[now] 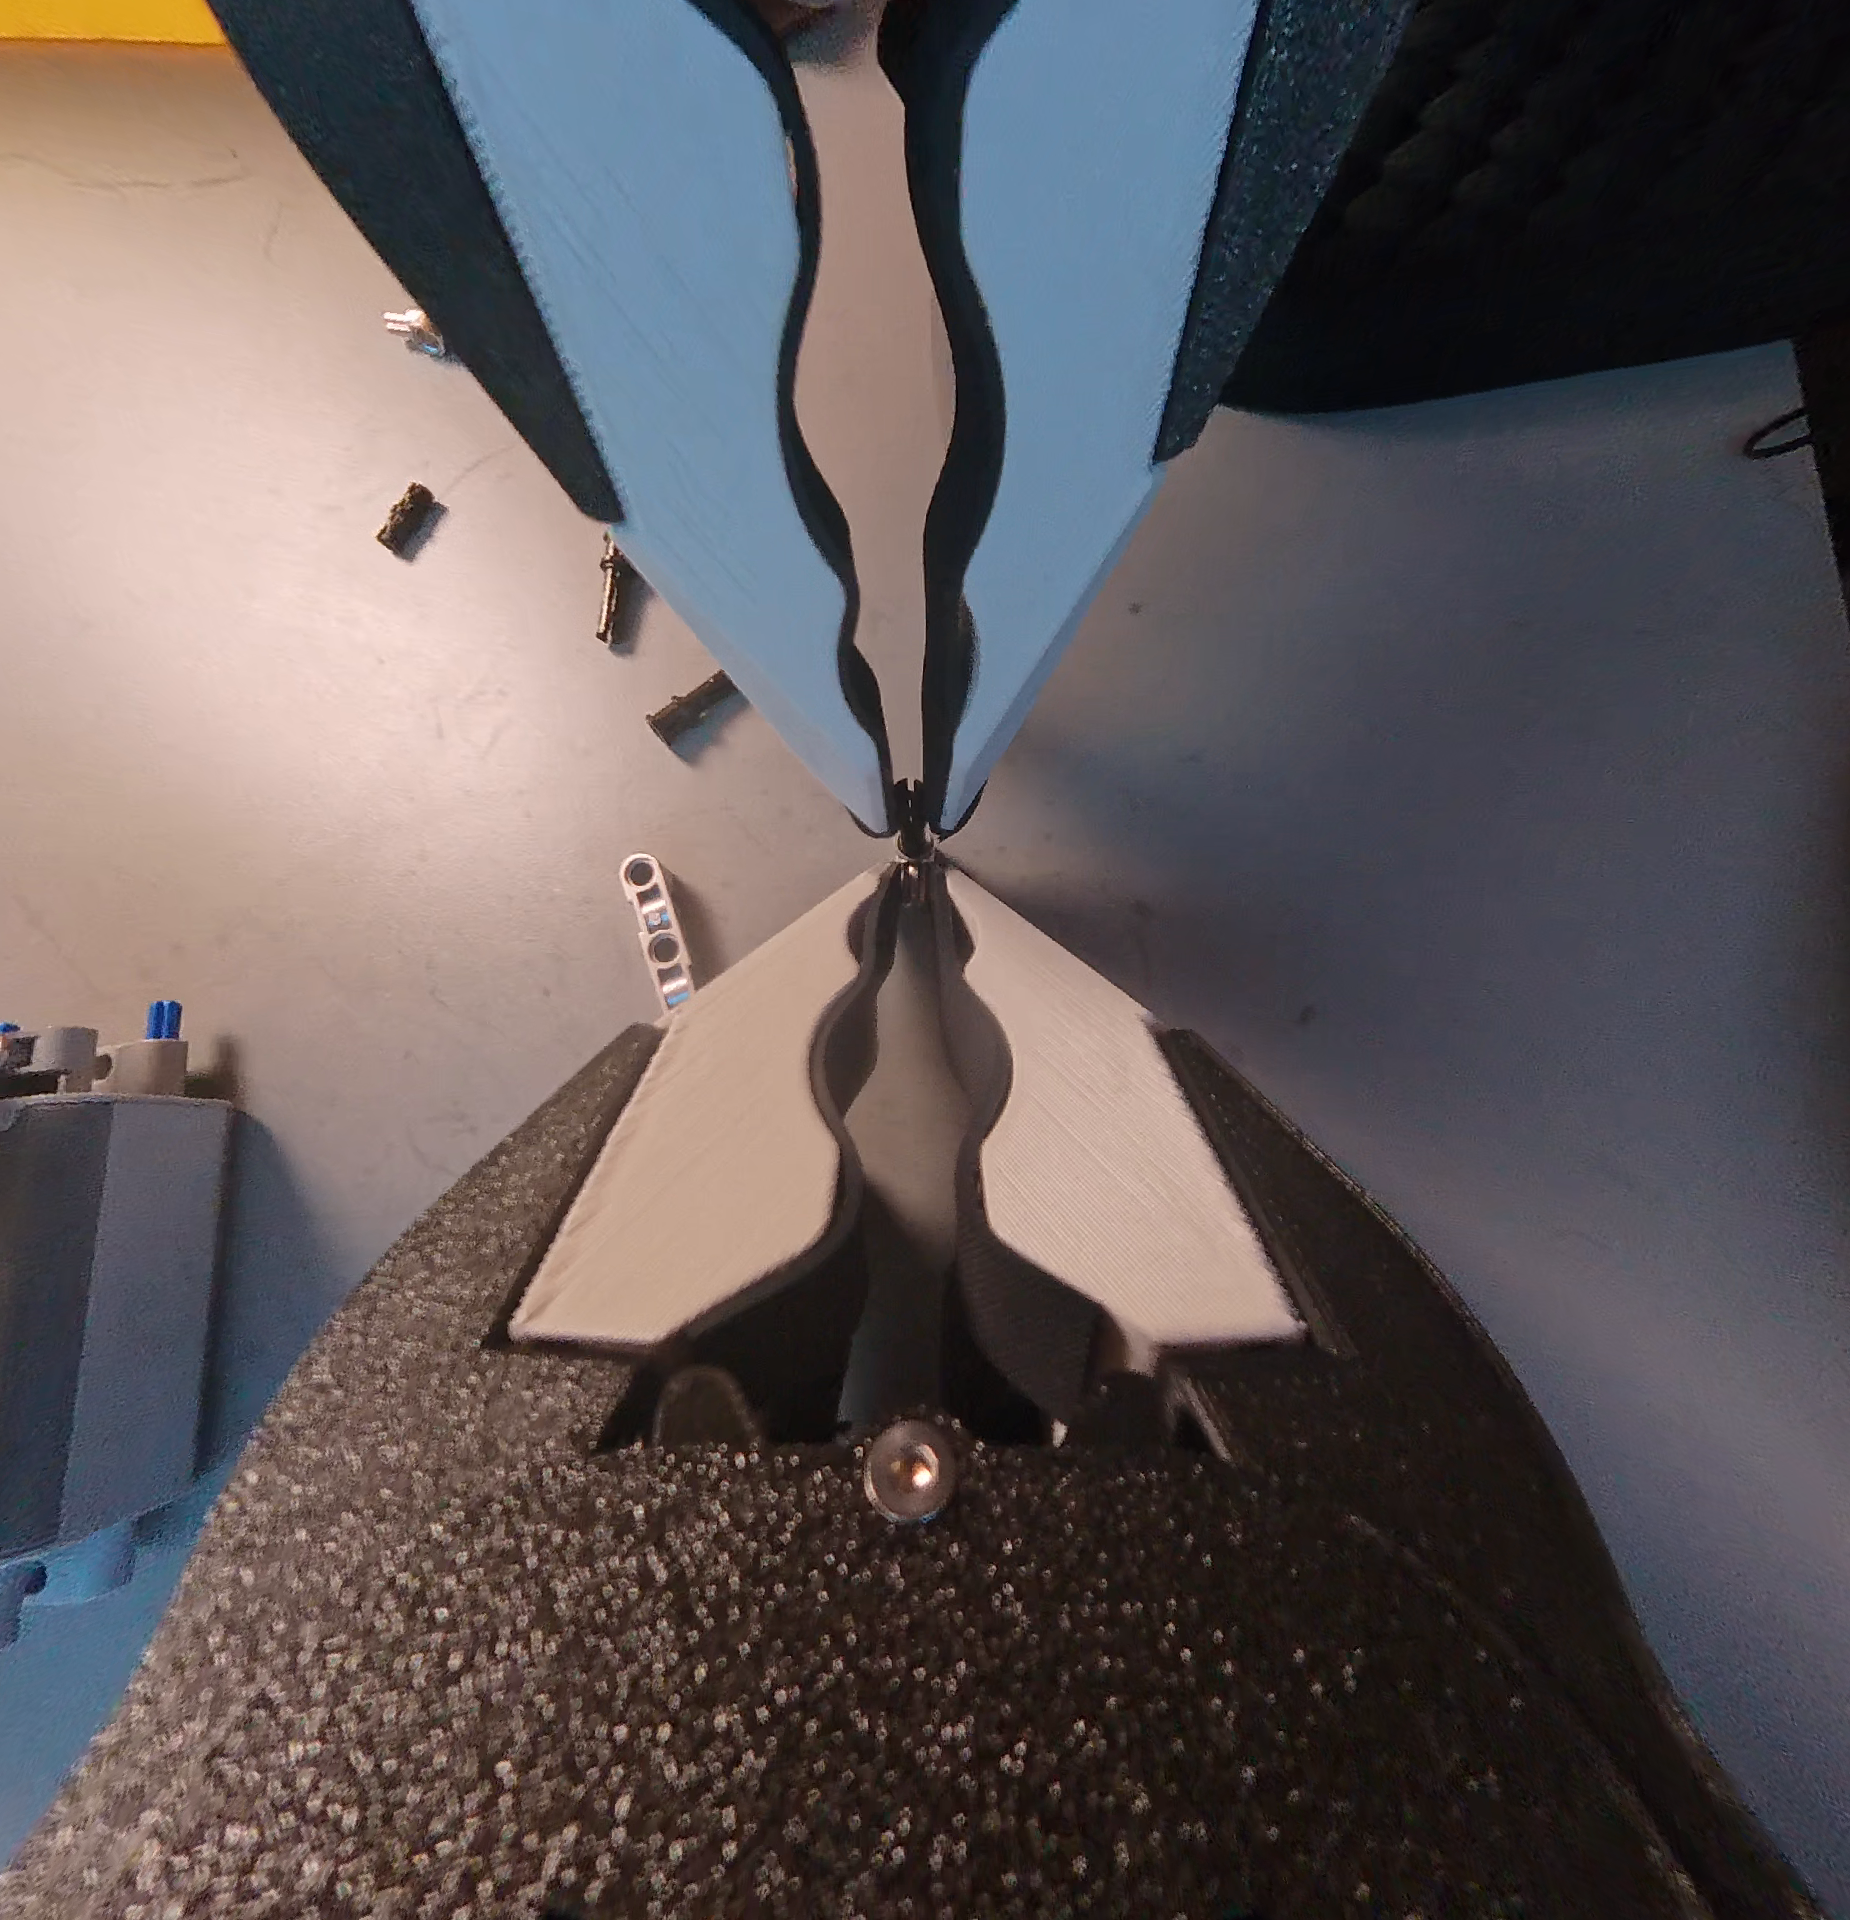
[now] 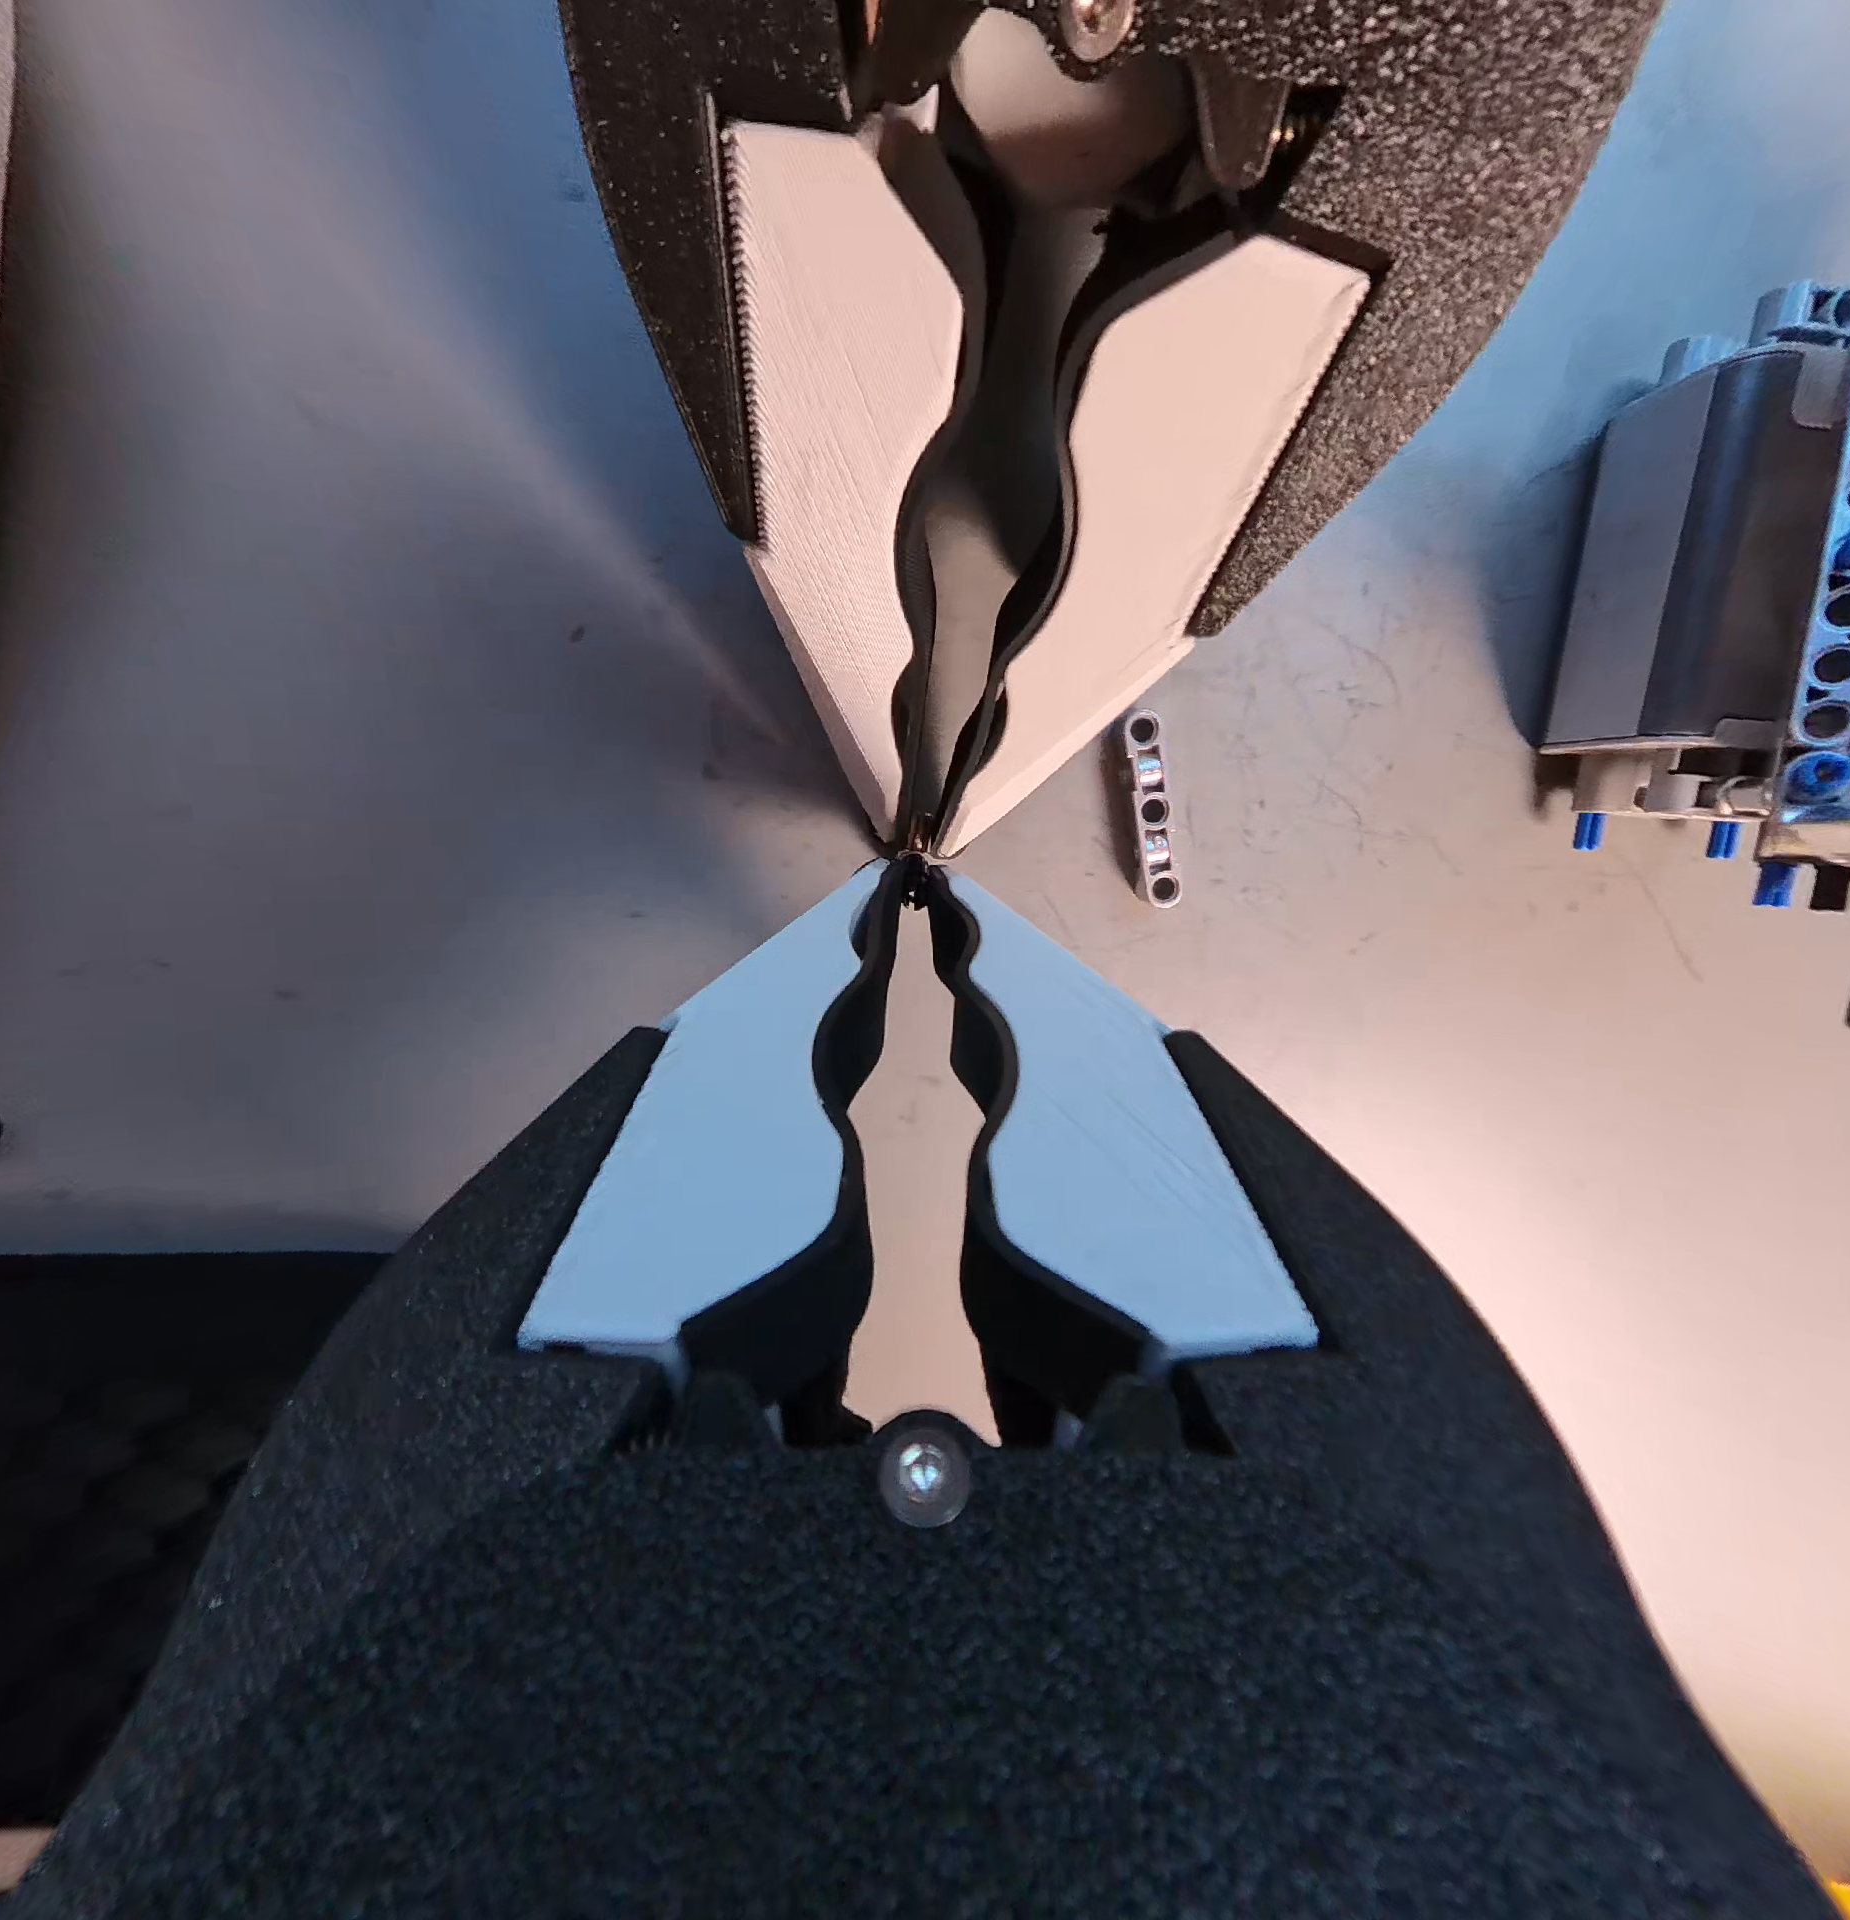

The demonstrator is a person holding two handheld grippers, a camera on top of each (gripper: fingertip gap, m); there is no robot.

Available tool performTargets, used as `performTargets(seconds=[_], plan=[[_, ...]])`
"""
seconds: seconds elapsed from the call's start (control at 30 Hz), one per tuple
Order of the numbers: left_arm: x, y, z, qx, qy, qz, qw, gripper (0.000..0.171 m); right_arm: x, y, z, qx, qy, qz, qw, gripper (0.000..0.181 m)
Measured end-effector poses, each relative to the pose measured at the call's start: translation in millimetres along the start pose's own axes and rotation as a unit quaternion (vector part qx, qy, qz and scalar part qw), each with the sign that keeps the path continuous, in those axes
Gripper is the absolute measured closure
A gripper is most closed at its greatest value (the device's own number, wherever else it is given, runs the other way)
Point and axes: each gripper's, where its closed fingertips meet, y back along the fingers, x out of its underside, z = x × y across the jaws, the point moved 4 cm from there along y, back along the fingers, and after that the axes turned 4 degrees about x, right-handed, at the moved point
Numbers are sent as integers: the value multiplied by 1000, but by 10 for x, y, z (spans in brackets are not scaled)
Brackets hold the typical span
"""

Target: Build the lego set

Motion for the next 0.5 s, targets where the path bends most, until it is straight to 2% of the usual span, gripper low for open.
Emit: performTargets(seconds=[0.03,0.3,0.5], plan=[[1,1,6,8,-7,0,1000,169,-7,-7,-24,-8,1,3,1000,178],[8,3,83,93,-68,-2,993,169,-64,-18,-58,-57,40,23,997,178],[20,11,84,129,-72,-1,989,169,-49,-25,-32,-62,55,30,996,178]])
